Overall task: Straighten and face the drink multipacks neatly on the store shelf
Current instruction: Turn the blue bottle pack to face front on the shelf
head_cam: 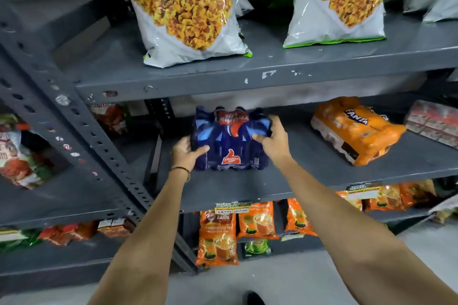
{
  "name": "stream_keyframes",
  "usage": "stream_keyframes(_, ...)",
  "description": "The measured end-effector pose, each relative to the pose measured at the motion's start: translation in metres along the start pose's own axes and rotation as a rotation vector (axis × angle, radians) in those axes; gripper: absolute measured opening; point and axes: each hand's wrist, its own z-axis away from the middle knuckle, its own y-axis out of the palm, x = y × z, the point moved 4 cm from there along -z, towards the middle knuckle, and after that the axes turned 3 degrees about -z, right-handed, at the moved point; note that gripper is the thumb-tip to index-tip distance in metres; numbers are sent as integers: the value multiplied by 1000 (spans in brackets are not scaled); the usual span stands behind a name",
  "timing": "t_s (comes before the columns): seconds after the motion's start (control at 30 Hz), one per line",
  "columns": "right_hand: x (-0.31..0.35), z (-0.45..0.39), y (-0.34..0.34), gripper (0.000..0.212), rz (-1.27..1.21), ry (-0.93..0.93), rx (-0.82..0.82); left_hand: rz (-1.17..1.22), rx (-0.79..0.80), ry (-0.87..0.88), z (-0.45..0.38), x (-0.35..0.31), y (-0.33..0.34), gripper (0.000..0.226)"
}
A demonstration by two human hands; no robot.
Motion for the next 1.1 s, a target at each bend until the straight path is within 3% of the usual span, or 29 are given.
stream_keyframes(0.17,-9,15,1,57,17,11,52,76,24,-128,23,23,-1,65)
stream_keyframes(0.3,0,17,0,63,31,119,80,-5,105,-203,0,21,-15,66)
stream_keyframes(0.37,5,23,-4,63,62,162,-13,35,94,-258,-13,19,-24,63)
stream_keyframes(0.47,14,37,-9,44,183,193,-316,232,21,-280,-28,-2,-24,45)
stream_keyframes(0.53,16,45,0,36,144,244,-364,269,48,-287,-34,-16,-13,54)
stream_keyframes(0.6,18,49,18,39,68,318,-310,234,105,-289,-29,-28,-1,72)
stream_keyframes(0.67,22,55,32,49,-41,385,-267,113,91,-241,-24,-34,4,75)
stream_keyframes(0.77,31,58,44,65,-263,456,-181,-106,-85,-139,-14,-32,-5,69)
stream_keyframes(0.87,28,48,48,77,-337,513,-75,-70,-262,-85,1,-20,-20,64)
stream_keyframes(0.93,31,43,46,69,-366,546,-19,1,-326,-88,14,-8,-26,63)
stream_keyframes(1.03,50,41,44,44,-373,517,68,230,-291,-133,33,7,-26,62)
stream_keyframes(1.1,53,35,45,44,-368,493,140,298,-245,-140,46,15,-25,65)
